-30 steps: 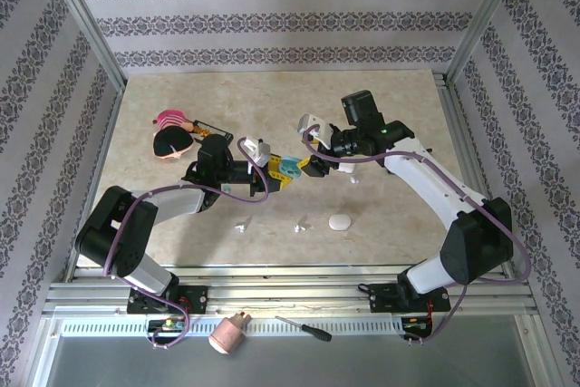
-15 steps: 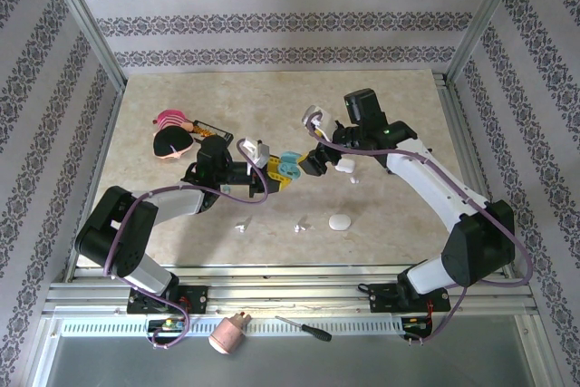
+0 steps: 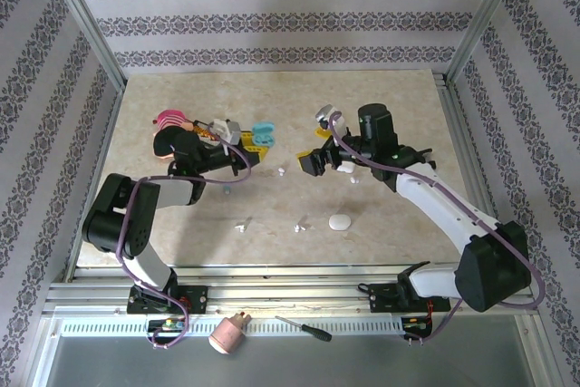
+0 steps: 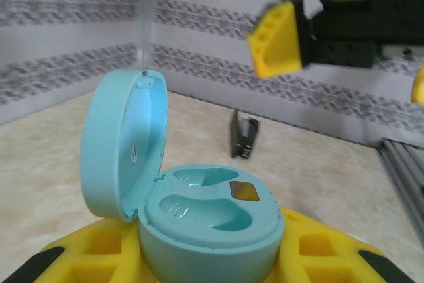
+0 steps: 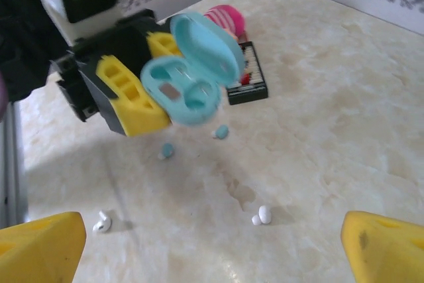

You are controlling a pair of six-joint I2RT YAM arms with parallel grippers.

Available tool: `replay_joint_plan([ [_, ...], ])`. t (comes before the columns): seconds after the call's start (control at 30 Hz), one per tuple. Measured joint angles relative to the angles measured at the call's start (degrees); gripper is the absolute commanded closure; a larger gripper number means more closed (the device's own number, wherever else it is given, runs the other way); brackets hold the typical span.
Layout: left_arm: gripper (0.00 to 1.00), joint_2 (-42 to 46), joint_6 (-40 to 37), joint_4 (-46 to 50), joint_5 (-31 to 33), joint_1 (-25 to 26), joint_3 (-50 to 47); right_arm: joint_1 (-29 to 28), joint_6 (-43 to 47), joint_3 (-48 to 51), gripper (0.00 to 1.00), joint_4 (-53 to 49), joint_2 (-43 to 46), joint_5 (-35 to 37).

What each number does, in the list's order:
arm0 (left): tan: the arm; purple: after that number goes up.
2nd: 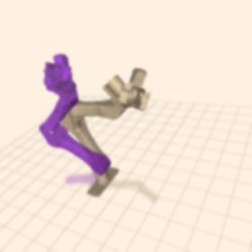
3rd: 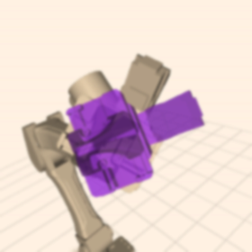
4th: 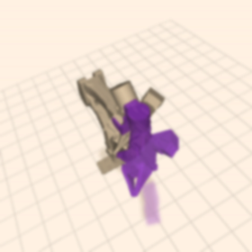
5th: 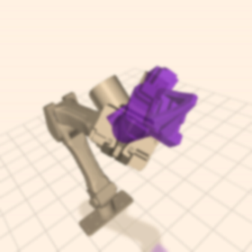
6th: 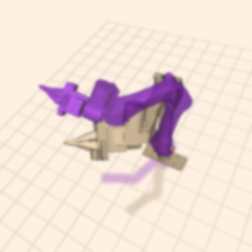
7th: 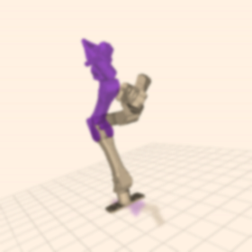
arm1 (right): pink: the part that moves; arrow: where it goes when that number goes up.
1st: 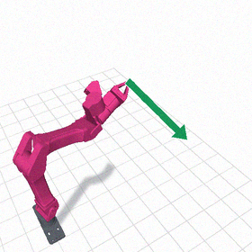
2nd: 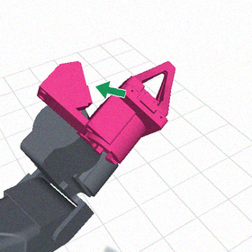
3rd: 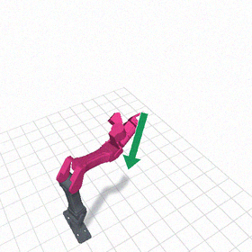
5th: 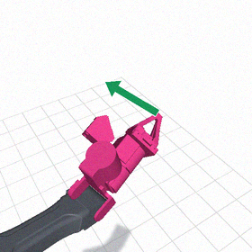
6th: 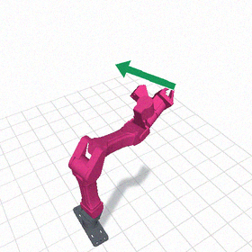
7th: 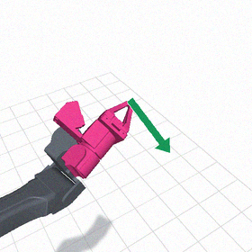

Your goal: Insert wireless bluetooth earbuds into charging case

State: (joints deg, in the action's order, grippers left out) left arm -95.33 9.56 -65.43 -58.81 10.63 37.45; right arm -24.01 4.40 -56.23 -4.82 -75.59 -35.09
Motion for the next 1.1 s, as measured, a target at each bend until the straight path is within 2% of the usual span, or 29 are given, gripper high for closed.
replay_joint_plan([
  [0.13, 0.74, -0.33, 1.22, -2.16, 1.81, -3.85, 0.00, -3.50, -3.91, 1.92, 0.07, 5.20, -1.70, 6.29],
  [0.27, 0.74, -0.35, 1.25, -3.21, 3.30, -7.37, 0.00, -9.33, -6.47, 2.91, 0.14, 9.75, -5.49, 12.35],
  [0.43, 0.74, -0.74, 1.27, -4.52, 4.94, -11.85, 0.00, -14.03, -12.96, 1.33, 0.24, 14.01, -14.64, 18.34],
  [0.57, 0.75, -0.74, 1.27, -5.29, 5.35, -14.69, -0.04, -16.04, -18.32, -4.37, 0.38, 13.66, -23.87, 21.16],
  [0.8, 0.74, -0.74, 1.27, -7.02, 5.51, -17.25, -0.96, -16.63, -31.76, -17.97, 0.48, 12.28, -37.73, 19.41],
  [0.97, 0.74, -0.74, 1.46, -7.85, 5.22, -17.53, -1.40, -16.61, -39.80, -27.23, 0.48, 11.10, -46.73, 15.43],
  [1.1, 0.75, -0.74, 1.68, -9.14, 4.94, -17.88, -2.01, -16.61, -43.91, -31.89, 0.56, 9.68, -52.72, 13.00],
])
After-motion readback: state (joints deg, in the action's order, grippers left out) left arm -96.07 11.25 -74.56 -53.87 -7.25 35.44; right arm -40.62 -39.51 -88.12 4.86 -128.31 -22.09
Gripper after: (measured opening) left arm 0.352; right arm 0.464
